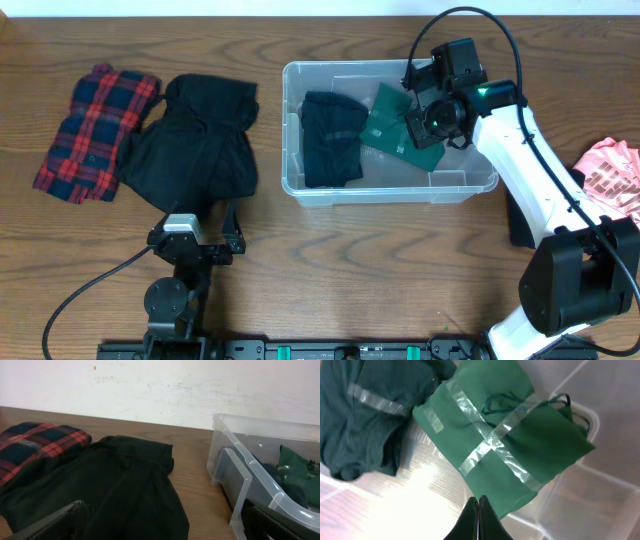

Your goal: Pack container

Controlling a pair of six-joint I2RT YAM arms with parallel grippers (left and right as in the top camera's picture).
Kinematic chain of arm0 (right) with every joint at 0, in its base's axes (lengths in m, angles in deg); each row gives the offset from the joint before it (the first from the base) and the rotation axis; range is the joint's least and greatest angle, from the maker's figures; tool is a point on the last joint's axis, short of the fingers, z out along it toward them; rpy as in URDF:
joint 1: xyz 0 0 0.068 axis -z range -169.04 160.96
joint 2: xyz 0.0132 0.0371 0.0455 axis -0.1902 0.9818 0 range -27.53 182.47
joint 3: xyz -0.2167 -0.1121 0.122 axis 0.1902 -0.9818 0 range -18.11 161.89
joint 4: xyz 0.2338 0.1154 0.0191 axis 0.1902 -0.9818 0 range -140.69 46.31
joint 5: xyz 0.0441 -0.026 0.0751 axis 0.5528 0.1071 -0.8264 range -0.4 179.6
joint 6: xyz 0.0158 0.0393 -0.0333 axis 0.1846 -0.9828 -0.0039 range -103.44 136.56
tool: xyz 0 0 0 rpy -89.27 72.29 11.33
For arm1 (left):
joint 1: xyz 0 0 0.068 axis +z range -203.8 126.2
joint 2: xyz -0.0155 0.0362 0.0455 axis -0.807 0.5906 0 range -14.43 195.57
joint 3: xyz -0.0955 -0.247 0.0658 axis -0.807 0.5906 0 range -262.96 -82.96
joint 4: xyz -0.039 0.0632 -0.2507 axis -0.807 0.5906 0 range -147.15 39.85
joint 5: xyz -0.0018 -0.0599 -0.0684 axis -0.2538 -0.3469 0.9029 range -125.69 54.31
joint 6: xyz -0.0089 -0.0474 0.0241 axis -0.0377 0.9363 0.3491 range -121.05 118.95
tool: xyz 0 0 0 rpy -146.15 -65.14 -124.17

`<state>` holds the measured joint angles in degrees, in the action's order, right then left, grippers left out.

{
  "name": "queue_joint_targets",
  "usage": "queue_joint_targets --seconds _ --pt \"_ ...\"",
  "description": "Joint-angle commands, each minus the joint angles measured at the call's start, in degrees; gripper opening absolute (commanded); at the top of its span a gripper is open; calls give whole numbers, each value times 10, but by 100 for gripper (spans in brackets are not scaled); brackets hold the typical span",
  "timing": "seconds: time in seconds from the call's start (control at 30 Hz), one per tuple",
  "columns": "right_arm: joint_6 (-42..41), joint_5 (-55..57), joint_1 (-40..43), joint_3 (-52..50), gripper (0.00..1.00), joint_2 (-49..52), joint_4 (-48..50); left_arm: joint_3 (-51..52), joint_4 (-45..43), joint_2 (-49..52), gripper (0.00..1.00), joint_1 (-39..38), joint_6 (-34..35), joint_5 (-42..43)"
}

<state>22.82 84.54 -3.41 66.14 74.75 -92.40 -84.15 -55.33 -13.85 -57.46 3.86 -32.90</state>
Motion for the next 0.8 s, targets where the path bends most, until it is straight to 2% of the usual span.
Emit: queue_joint_targets --seconds 0.0,0.27,0.77 --pt "-80 3 -3 -1 1 11 -2 10 20 -3 98 -3 1 -9" --pt "-158 5 -3 -1 1 57 -8 10 20 -3 98 -3 1 -9" --pt "-158 17 -3 -1 1 154 -5 10 20 -3 98 -3 1 -9"
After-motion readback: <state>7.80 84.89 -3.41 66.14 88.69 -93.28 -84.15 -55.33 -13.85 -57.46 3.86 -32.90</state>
